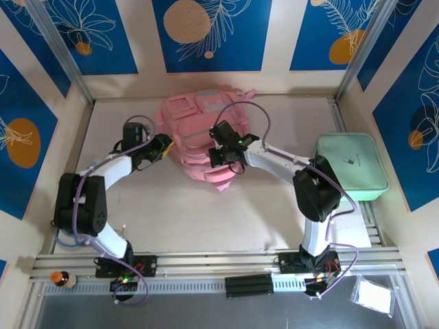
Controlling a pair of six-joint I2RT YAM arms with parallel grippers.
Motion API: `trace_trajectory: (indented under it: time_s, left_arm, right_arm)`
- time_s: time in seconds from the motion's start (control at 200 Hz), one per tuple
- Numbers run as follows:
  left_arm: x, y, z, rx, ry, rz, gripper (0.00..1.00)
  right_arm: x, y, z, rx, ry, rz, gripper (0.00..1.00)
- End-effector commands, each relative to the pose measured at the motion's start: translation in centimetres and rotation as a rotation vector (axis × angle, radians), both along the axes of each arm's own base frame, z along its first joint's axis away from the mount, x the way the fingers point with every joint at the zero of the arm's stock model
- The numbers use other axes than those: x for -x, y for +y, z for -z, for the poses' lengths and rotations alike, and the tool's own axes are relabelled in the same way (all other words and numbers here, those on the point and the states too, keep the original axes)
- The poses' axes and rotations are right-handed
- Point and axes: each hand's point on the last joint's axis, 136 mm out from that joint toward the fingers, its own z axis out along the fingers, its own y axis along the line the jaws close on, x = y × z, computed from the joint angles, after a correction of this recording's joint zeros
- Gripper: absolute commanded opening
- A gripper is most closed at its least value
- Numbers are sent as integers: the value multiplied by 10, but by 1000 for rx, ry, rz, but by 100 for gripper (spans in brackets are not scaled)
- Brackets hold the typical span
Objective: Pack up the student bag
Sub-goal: Zip the student bag at the top-center of the table.
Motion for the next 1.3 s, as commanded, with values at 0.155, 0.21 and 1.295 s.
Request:
trace_trajectory:
  time_s: [0.155, 0.21, 1.295]
  left_arm:
    - [38, 23, -5, -13, 27, -85, 48]
    - [41, 18, -10, 26, 16, -86, 48]
    - [6, -40, -5, 97, -17, -74, 0]
  right_arm:
    - [3, 90, -25, -130, -21, -211, 0]
    - [6, 101, -24, -147, -11, -233, 0]
    - [16, 30, -6, -34, -28, -63, 0]
